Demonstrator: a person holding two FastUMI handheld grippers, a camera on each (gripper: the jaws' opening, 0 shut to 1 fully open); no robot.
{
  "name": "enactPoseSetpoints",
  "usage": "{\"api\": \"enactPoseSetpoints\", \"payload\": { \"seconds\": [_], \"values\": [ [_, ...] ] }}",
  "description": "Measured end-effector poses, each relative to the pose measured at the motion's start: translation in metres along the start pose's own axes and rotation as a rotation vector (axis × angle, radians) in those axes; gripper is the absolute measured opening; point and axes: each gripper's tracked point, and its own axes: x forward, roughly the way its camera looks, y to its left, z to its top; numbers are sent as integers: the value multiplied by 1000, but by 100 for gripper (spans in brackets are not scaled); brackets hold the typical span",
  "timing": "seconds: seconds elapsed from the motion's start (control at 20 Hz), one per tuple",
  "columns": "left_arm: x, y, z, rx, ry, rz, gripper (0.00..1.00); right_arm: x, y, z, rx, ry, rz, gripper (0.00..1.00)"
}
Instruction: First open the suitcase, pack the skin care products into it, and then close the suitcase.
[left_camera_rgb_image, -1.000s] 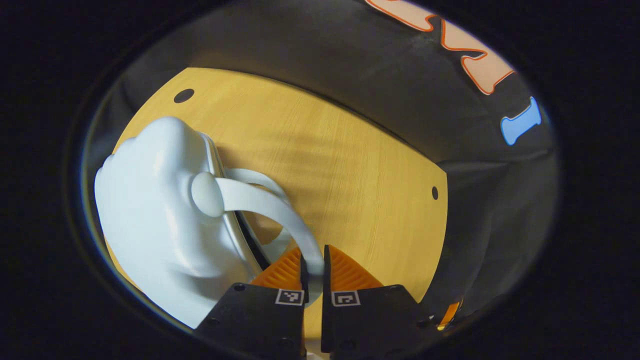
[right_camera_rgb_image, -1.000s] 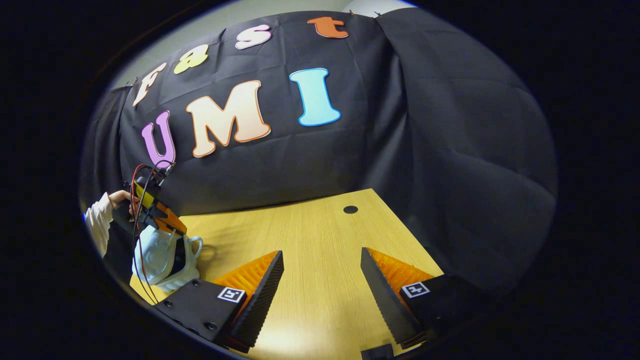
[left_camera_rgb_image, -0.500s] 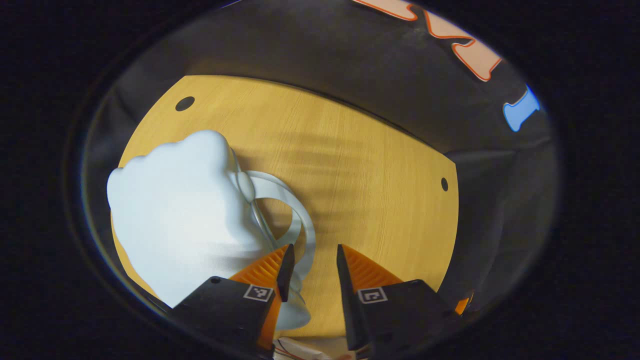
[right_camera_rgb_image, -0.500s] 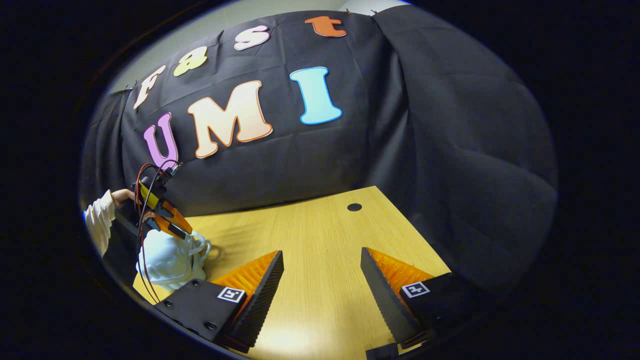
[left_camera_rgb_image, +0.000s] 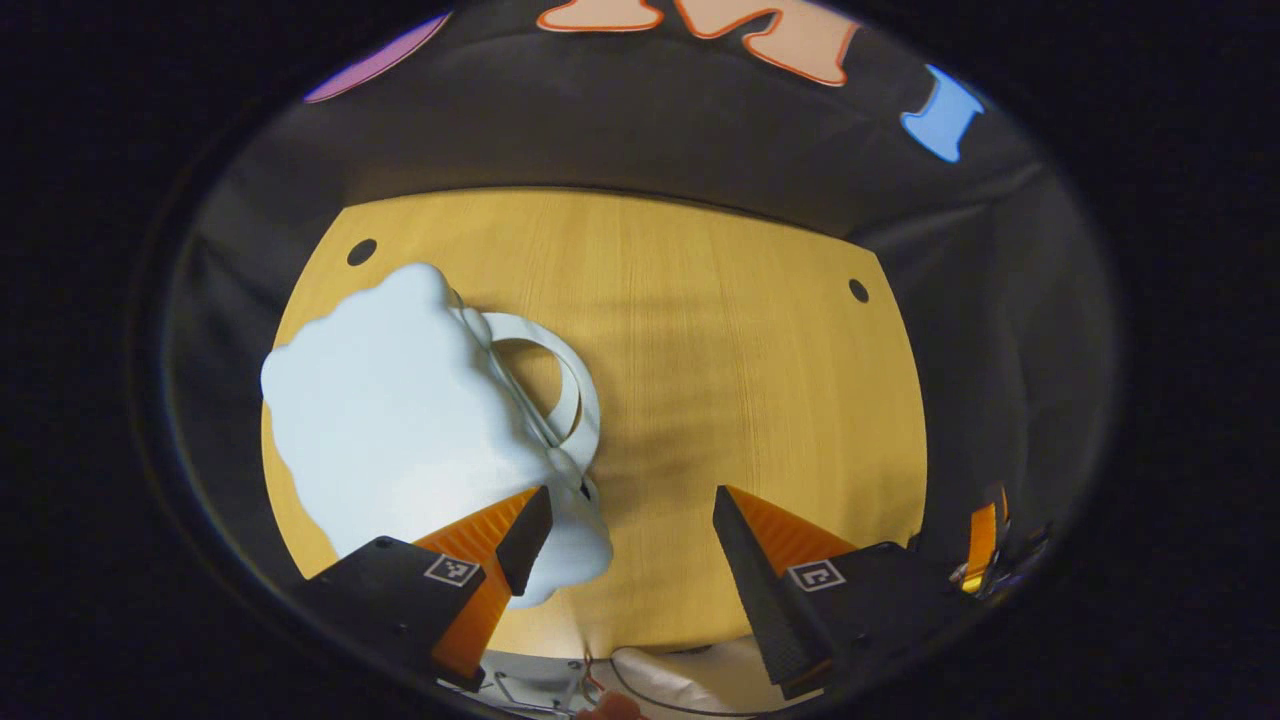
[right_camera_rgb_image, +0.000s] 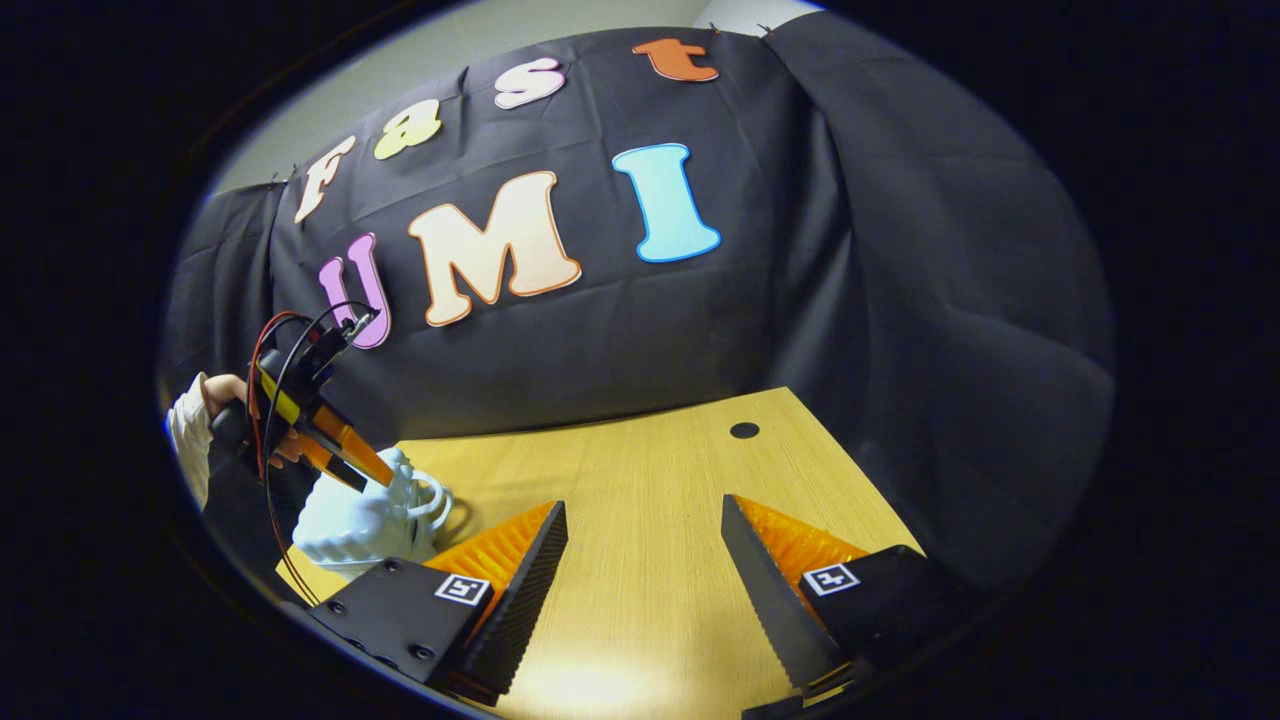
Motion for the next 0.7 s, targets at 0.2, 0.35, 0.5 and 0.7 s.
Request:
{"api": "enactPoseSetpoints", "payload": {
  "seconds": [0.2, 0.35, 0.5, 0.7],
  "values": [
    [-14, -9, -35, 49, -17, -2, 95, -9, 10, 1, -18, -3, 40, 97],
    [-22, -9, -61, 56, -31, 17, 95, -19, 18, 3, -28, -12, 71, 97],
    [-26, -6, -90, 65, -33, 40, 95, -28, 25, 3, -27, -26, 102, 97],
    [-29, -2, -115, 74, -40, 60, 95, -39, 29, 2, -31, -40, 120, 97]
  ]
}}
